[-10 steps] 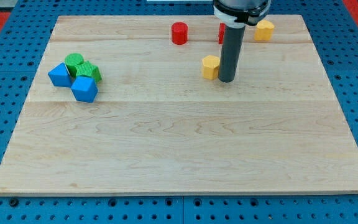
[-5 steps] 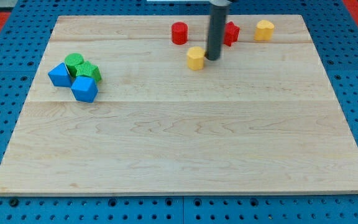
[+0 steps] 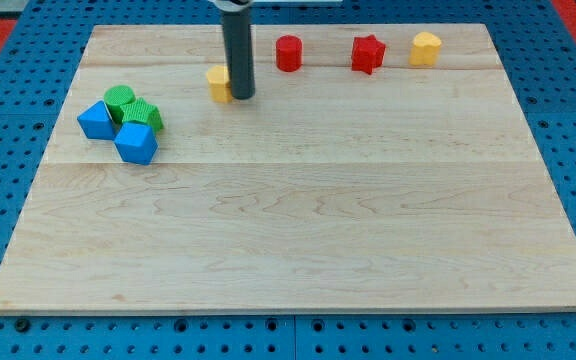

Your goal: Move the yellow hexagon parallel to the left of the red circle

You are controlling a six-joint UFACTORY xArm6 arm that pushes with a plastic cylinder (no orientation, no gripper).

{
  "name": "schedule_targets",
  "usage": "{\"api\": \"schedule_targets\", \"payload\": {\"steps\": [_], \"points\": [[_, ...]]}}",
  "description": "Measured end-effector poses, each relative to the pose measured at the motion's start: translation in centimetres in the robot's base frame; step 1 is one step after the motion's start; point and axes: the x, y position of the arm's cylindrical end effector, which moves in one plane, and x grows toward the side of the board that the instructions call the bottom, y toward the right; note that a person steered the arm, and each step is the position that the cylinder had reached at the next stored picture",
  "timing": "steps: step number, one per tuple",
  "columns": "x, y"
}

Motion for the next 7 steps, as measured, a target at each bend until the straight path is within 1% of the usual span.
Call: {"api": "schedule_targets", "payload": {"steps": [1, 2, 3, 4, 5, 6, 7], "points": [[2.3, -0.5], [2.3, -5.9], [2.0, -6.3], [2.1, -3.2], [-0.2, -4.7], [-2.3, -4.3], [-1.5, -3.7]]}}
